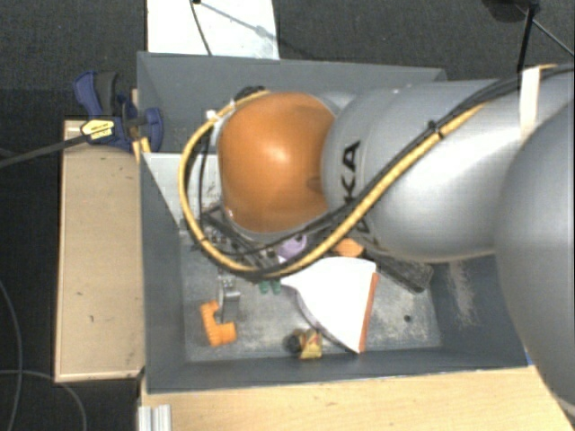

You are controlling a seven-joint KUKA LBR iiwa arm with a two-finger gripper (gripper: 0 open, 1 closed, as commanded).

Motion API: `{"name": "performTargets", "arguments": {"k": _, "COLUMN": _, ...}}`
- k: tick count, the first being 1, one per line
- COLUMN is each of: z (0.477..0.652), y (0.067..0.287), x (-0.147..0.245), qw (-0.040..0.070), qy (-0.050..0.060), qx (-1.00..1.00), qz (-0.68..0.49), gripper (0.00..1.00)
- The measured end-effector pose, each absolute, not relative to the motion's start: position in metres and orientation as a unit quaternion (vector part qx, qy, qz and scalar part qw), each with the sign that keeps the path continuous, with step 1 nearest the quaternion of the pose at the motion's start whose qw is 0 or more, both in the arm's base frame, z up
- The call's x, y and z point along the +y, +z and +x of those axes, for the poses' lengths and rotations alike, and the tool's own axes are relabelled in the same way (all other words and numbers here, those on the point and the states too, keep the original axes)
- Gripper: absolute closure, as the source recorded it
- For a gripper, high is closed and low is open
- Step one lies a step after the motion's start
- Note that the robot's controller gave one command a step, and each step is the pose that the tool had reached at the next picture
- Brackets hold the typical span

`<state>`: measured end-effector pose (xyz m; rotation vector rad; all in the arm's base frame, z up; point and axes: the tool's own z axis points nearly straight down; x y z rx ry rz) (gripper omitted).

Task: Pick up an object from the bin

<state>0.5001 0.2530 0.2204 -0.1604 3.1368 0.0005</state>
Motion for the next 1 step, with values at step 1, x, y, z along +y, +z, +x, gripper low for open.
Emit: {"name": "performTargets", "arguments": {"k": 1, "z": 0.5003, "y": 0.2209, "x": 0.2531, "qw": 0.001, "qy": 0.001, "qx": 0.999, "qz": -0.05, "gripper": 0.0}}
